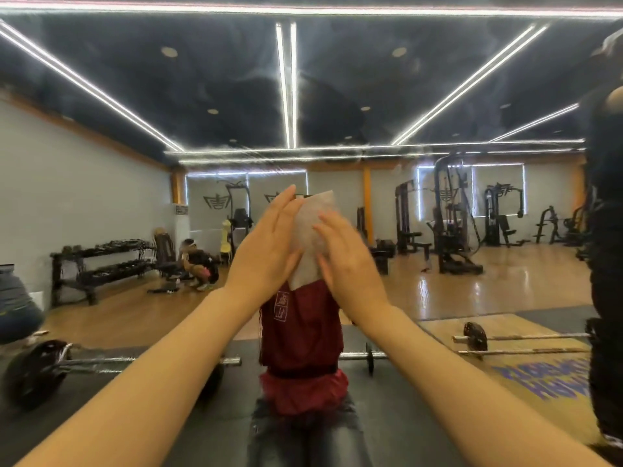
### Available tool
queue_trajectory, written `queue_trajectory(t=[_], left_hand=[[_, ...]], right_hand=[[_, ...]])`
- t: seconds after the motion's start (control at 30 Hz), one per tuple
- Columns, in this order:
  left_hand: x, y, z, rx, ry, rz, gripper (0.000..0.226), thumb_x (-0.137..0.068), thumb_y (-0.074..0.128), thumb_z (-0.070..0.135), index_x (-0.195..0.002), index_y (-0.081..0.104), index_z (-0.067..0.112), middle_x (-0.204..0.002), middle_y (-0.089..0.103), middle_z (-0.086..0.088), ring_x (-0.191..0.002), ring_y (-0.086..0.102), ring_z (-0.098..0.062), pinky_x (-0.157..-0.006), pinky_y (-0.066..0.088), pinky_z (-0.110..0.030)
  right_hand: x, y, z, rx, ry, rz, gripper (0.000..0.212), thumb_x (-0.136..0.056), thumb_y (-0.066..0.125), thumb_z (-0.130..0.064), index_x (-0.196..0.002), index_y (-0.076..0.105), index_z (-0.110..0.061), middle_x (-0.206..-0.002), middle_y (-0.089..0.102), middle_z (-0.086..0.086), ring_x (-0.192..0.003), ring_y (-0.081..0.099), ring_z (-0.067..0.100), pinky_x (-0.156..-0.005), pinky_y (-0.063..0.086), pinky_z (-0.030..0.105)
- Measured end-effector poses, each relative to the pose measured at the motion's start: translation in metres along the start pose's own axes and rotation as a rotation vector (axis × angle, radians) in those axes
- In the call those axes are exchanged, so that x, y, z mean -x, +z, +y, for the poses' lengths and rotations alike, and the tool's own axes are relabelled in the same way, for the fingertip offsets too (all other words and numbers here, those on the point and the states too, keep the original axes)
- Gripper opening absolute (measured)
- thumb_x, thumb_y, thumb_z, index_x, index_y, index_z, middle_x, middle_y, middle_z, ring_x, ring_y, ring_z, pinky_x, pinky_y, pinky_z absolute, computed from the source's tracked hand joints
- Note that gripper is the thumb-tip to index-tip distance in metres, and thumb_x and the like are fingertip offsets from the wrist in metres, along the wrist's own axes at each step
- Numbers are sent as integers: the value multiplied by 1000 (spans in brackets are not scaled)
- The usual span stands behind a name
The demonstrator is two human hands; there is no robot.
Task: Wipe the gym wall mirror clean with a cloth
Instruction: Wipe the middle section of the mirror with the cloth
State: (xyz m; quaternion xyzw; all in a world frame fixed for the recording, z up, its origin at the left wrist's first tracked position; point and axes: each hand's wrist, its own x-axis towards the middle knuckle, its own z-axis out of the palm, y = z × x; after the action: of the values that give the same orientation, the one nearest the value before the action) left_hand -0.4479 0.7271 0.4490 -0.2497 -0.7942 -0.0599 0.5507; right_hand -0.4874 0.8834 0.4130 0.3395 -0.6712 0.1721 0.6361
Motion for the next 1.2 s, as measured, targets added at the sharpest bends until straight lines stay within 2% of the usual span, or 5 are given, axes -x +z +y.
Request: queue_trajectory(t=[0.17, 0.43, 0.77, 1.1, 1.2], left_hand=[[21, -12, -25, -154, -116, 93, 57, -90, 59, 10, -144, 42, 6, -152, 38, -13, -141, 35, -28, -115, 31, -46], [21, -10, -35, -204, -300, 84, 58, -98, 47, 39, -148, 40, 10, -159, 26, -15, -148, 19, -33, -116, 24, -55], [23, -7, -38, -240, -282, 79, 64, -97, 40, 46, -151, 35, 11, -161, 21, -14, -150, 13, -31, -116, 23, -53], [22, 1, -36, -245, -310, 114, 64, -99, 44, 47, -151, 33, 11, -162, 18, -14, -151, 9, -31, -120, 14, -50], [22, 1, -34, -237, -318, 120, 63, -99, 42, 47, -151, 33, 11, -163, 17, -13, -151, 9, -31, -120, 14, -49]], right_hand=[[3, 17, -3, 37, -58, -208, 50, -96, 37, -13, -145, 43, -4, -150, 40, 23, -143, 31, 36, -114, 27, 42], [63, 0, 25, 401, 180, -107, 58, -97, 43, -39, -148, 41, -12, -152, 30, 18, -142, 25, 33, -116, 24, 40], [36, 16, 19, 336, 84, -221, 60, -103, 33, -35, -157, 15, -15, -164, 7, 12, -152, 4, 29, -123, 4, 42], [109, -56, 113, 376, 578, -92, 61, -104, 17, -36, -154, -5, -8, -162, -5, 15, -150, -11, 23, -121, 8, 52], [84, -26, 77, 321, 465, -143, 62, -103, 18, -35, -156, -2, -8, -164, -8, 15, -151, -10, 29, -122, 1, 50]])
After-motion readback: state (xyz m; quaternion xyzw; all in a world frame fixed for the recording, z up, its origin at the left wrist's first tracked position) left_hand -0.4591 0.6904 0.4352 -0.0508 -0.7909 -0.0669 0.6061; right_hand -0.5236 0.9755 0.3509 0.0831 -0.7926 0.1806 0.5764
